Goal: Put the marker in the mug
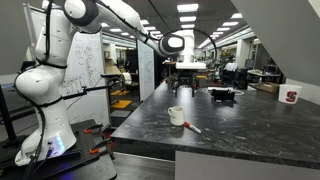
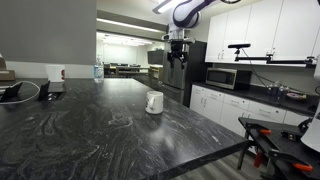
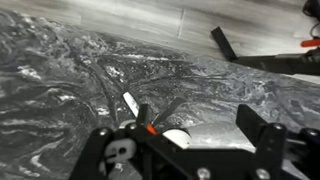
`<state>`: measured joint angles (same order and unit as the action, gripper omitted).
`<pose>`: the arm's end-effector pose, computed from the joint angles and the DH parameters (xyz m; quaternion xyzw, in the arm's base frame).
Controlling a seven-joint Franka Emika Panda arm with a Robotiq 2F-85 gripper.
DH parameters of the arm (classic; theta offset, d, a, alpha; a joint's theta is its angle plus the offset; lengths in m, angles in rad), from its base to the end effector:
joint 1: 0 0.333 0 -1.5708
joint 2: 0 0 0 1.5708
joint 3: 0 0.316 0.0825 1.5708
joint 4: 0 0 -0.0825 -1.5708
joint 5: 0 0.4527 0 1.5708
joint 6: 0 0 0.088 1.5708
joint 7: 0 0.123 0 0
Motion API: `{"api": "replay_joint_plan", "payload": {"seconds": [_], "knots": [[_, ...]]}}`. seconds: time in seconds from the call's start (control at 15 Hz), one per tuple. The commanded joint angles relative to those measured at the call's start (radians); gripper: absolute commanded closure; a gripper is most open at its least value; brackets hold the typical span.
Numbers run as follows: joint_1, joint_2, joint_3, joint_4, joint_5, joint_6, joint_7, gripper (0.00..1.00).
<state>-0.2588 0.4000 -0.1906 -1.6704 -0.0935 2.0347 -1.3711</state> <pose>0.6498 -0.3095 0.3269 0.8799 0.4685 -0.0710 0.0364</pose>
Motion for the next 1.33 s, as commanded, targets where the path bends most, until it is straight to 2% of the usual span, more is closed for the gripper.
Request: {"api": "replay_joint_plan", "payload": {"seconds": [0.0, 0.27, 0.6, 0.93, 1.27], "knots": [[-0.064, 0.139, 0.077, 0.178, 0.011, -0.070, -0.185, 0.00], [-0.078, 0.262, 0.122, 0.297, 0.003, -0.092, -0.250, 0.00], [-0.064, 0.350, 0.131, 0.350, -0.034, -0.025, -0.240, 0.00], [-0.083, 0.453, 0.166, 0.418, -0.016, -0.008, -0.313, 0.00], [-0.081, 0.547, 0.162, 0.478, -0.033, 0.048, -0.365, 0.00]]}}
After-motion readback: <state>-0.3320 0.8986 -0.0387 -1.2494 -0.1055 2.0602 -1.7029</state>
